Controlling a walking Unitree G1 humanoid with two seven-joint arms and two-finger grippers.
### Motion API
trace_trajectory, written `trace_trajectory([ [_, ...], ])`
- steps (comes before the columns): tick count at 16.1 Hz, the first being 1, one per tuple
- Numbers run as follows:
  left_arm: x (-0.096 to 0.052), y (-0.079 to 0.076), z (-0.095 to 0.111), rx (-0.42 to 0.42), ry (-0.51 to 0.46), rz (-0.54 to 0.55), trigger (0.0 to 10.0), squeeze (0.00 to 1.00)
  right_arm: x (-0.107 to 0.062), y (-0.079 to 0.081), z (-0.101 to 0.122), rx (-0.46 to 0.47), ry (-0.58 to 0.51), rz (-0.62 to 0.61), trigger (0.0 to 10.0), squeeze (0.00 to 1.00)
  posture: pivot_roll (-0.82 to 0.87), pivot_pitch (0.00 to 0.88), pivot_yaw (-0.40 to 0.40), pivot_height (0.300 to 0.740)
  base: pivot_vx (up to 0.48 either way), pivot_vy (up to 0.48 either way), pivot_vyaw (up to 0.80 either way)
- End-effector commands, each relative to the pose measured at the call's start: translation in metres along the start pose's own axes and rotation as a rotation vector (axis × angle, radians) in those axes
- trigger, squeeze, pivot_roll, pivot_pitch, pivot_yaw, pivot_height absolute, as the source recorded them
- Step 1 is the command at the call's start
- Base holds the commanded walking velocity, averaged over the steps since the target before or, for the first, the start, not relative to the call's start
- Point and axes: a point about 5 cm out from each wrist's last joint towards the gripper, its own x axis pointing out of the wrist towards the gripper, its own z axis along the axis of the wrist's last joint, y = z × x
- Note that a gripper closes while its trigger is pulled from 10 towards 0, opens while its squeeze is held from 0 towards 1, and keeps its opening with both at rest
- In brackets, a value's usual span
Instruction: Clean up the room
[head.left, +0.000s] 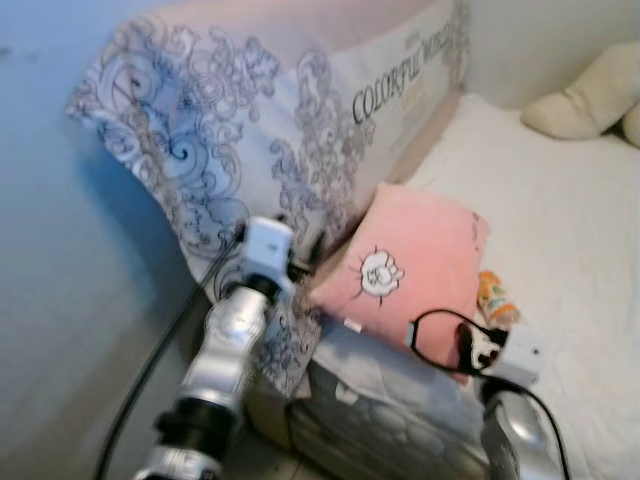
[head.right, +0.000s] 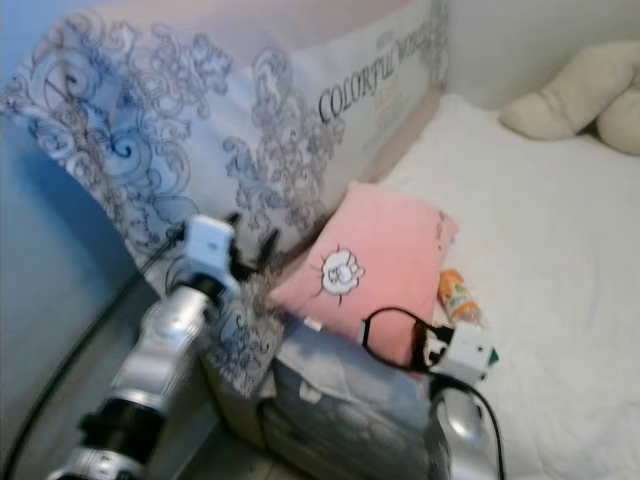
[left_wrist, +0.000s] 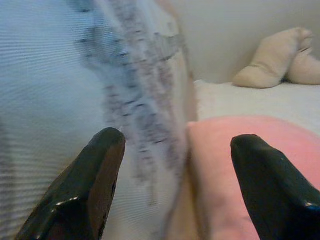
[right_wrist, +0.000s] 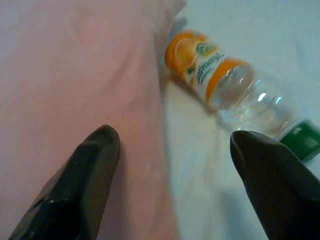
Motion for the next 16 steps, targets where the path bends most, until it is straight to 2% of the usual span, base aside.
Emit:
trace_trajectory([
  [1, 0.002, 0.001, 0.007, 0.003, -0.017, 0.005, 10.0, 0.00, 0.006, 0.001, 0.001, 0.013, 0.016, 0.010, 10.0, 0.00, 0.17, 0.000, 0.021, 0.740, 0.000, 0.000, 0.00],
  [2, 0.002, 0.002, 0.009, 0.011, -0.024, 0.006, 10.0, 0.00, 0.011, 0.005, 0.002, 0.011, 0.024, 0.027, 10.0, 0.00, 0.17, 0.000, 0.020, 0.740, 0.000, 0.000, 0.00],
  [3, 0.002, 0.001, 0.013, 0.024, -0.042, 0.007, 10.0, 0.00, 0.024, 0.021, 0.005, 0.035, 0.062, 0.067, 10.0, 0.00, 0.21, 0.000, 0.010, 0.740, 0.000, 0.000, 0.00],
  [4, 0.001, -0.001, 0.015, 0.028, -0.054, 0.014, 10.0, 0.00, 0.032, 0.043, 0.009, 0.084, 0.093, 0.135, 10.0, 0.00, 0.24, 0.000, 0.000, 0.740, 0.000, 0.000, 0.00],
  [5, -0.001, -0.001, 0.017, 0.041, -0.060, 0.021, 10.0, 0.00, 0.035, 0.066, 0.013, 0.145, 0.114, 0.221, 10.0, 0.00, 0.25, 0.000, -0.003, 0.740, 0.000, 0.000, 0.00],
  [7, -0.002, 0.000, 0.018, 0.051, -0.062, 0.023, 10.0, 0.00, 0.035, 0.081, 0.015, 0.213, 0.137, 0.283, 10.0, 0.00, 0.26, 0.000, -0.009, 0.740, 0.000, 0.000, 0.00],
  [8, -0.004, 0.000, 0.019, 0.075, -0.061, 0.023, 10.0, 0.00, 0.035, 0.096, 0.014, 0.304, 0.187, 0.342, 10.0, 0.00, 0.26, 0.000, -0.016, 0.740, 0.000, 0.000, 0.00],
  [9, -0.005, 0.000, 0.019, 0.075, -0.061, 0.024, 10.0, 0.00, 0.035, 0.101, 0.014, 0.321, 0.200, 0.360, 10.0, 0.00, 0.27, 0.000, -0.020, 0.740, 0.000, 0.000, 0.00],
  [10, -0.005, 0.000, 0.019, 0.080, -0.058, 0.023, 10.0, 0.00, 0.034, 0.103, 0.011, 0.341, 0.234, 0.372, 10.0, 0.00, 0.26, 0.000, -0.025, 0.740, 0.000, 0.000, 0.00],
  [11, -0.005, -0.003, 0.018, 0.087, -0.050, 0.012, 10.0, 0.00, 0.034, 0.098, 0.004, 0.346, 0.280, 0.364, 10.0, 0.00, 0.25, 0.000, -0.027, 0.740, 0.000, 0.000, 0.00],
  [13, -0.005, -0.006, 0.019, 0.078, -0.049, -0.003, 10.0, 0.00, 0.034, 0.086, 0.001, 0.299, 0.275, 0.343, 10.0, 0.00, 0.24, 0.000, -0.025, 0.740, 0.000, 0.000, 0.00],
  [14, -0.004, -0.012, 0.020, 0.076, -0.048, -0.020, 10.0, 0.00, 0.035, 0.071, 0.006, 0.136, 0.182, 0.318, 10.0, 0.00, 0.23, 0.000, -0.023, 0.740, 0.000, 0.000, 0.00],
  [15, -0.003, -0.015, 0.019, 0.069, -0.034, -0.024, 10.0, 0.00, 0.033, 0.063, 0.012, 0.042, 0.106, 0.305, 10.0, 0.00, 0.22, 0.000, -0.021, 0.740, 0.000, 0.000, 0.00],
  [16, -0.001, -0.020, 0.017, 0.050, -0.009, -0.030, 10.0, 0.00, 0.028, 0.052, 0.024, -0.064, -0.022, 0.284, 10.0, 0.00, 0.20, 0.000, -0.019, 0.740, 0.000, 0.000, 0.00],
])
